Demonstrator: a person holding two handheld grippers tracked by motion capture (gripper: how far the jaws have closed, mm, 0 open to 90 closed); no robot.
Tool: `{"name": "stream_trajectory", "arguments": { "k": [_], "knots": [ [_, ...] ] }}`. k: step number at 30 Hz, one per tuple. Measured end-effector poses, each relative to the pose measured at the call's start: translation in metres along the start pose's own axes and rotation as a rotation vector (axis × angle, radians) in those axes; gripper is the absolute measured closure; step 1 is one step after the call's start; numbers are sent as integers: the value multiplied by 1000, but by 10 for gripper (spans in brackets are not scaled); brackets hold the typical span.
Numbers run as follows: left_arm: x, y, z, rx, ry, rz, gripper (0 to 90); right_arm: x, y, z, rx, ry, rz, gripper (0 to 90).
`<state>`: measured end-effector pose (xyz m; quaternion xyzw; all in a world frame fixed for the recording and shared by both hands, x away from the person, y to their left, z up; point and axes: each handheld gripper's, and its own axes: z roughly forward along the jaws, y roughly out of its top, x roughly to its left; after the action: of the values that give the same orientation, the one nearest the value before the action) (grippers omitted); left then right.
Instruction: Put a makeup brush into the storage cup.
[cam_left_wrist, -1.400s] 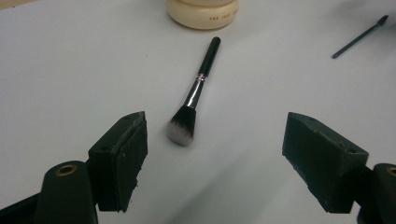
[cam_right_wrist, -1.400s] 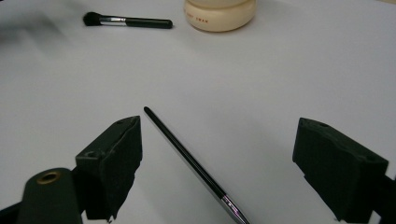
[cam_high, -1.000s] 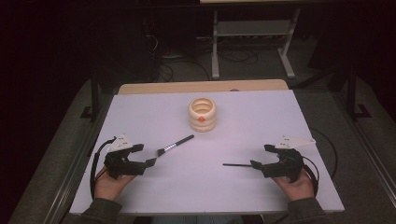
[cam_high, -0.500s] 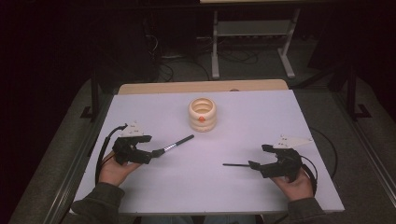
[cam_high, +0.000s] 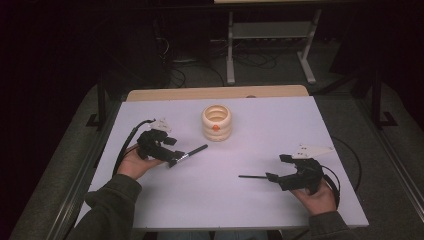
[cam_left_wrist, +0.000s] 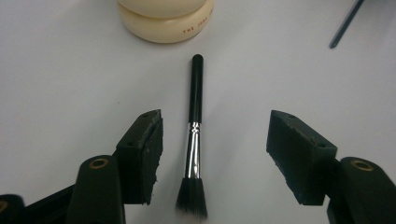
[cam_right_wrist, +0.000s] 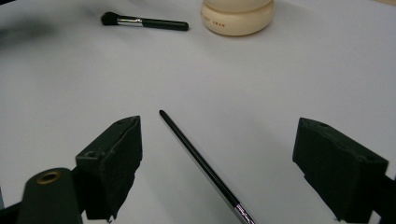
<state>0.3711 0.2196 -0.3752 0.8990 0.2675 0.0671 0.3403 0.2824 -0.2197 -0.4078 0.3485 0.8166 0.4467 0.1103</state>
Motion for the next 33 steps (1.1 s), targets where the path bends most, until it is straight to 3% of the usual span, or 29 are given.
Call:
{"name": "stream_trajectory", "arguments": {
  "k": [2,3,9,13,20,21,33],
  "knots": [
    [2,4,6,27,4,3,387,0,0,-1,-4,2,1,147],
    [5,8,12,70,12,15,396,0,0,-1,-9,2,-1,147],
    [10,10,29,104,15,-9,444,-1,1,-2,-11,8,1,147],
    [13,11,38,146,13,7,470,0,1,-1,-5,14,-10,149],
    [12,16,50,163,11,10,516,0,2,-1,-2,21,-13,149],
    [12,18,53,192,20,27,521,0,2,-1,-3,20,-12,149],
    [14,20,63,208,13,12,607,1,5,-1,-1,18,-17,149]
  ]
}}
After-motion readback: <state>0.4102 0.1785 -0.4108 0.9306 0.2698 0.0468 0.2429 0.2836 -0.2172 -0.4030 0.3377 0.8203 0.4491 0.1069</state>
